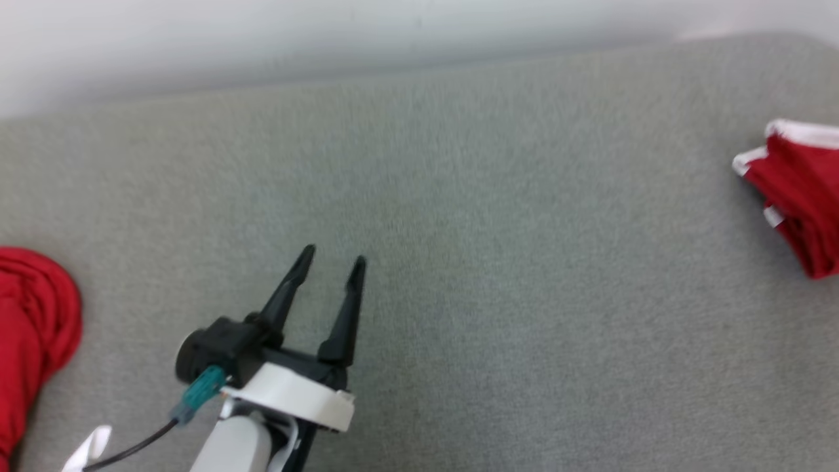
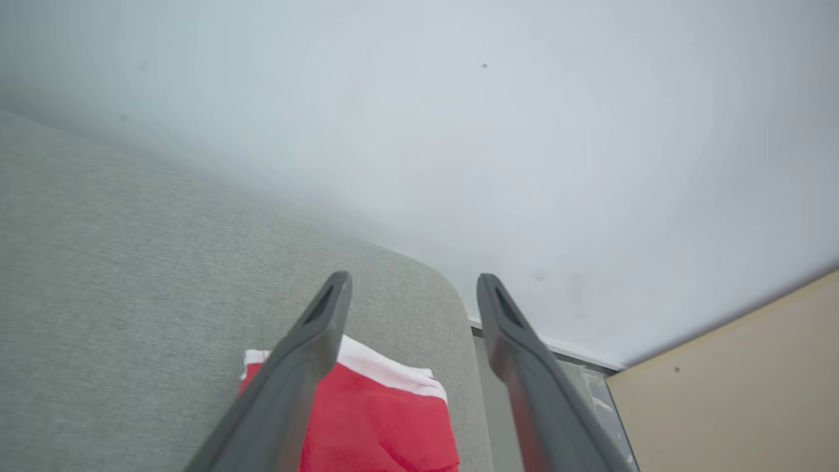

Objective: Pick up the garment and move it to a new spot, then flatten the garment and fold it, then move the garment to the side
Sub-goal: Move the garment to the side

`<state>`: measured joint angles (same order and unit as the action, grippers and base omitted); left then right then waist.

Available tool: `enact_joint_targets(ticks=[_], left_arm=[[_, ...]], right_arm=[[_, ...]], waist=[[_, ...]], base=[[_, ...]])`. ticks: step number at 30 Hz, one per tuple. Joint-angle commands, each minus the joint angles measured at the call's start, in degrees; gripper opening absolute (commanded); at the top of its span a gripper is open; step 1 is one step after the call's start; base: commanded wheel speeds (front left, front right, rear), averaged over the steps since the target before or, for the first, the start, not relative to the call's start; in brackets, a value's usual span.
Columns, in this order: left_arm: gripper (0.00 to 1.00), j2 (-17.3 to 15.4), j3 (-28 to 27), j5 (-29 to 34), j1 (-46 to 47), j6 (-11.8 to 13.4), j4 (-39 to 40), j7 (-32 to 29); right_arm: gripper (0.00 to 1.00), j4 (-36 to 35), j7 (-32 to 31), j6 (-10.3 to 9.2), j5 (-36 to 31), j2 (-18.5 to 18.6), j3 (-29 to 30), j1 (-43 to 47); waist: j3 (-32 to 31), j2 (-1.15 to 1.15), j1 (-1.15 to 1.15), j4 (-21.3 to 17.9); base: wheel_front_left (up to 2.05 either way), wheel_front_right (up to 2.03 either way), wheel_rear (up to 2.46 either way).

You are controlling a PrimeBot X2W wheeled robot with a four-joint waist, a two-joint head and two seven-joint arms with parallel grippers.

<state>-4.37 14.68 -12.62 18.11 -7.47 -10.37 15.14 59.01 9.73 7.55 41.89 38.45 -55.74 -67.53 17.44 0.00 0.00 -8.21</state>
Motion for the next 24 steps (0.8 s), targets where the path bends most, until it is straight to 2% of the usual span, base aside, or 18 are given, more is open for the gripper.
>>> enact_joint_targets(ticks=[1,7,13,18,24], left_arm=[[1.0,-0.03,-1.07,-0.83,-1.71,0.19,0.23,0.0],[1.0,-0.44,-6.18,-0.45,-5.4,0.36,0.18,-0.01],[1.0,-0.39,-10.73,0.0,-8.85,0.9,-0.24,-0.01],[1.0,0.25,-13.86,0.33,-11.75,1.24,1.26,-0.01],[1.0,0.83,-14.98,2.6,-14.93,1.96,1.93,-0.01]], right_arm=[[1.0,-1.52,0.64,-0.12,1.06,-0.25,0.27,2.11],[1.0,-9.98,2.71,-0.12,4.4,-0.52,2.55,7.71],[1.0,-16.64,5.02,-0.12,6.29,-2.44,9.7,17.33],[1.0,-23.37,5.44,-0.12,2.67,-6.01,20.88,27.38],[1.0,-33.98,5.46,-0.12,-5.04,-13.68,36.21,43.87]], waist=[[-5.97,0.0,0.0,0.22],[-12.46,0.0,0.0,1.03],[-16.42,0.0,0.0,1.94],[-18.52,0.0,0.0,2.41],[-19.72,0.0,0.0,2.9]], base=[[0.0,0.0,0.0],[0.0,0.0,0.0],[0.0,0.0,0.0],[0.0,0.0,0.0],[0.0,0.0,0.0]])
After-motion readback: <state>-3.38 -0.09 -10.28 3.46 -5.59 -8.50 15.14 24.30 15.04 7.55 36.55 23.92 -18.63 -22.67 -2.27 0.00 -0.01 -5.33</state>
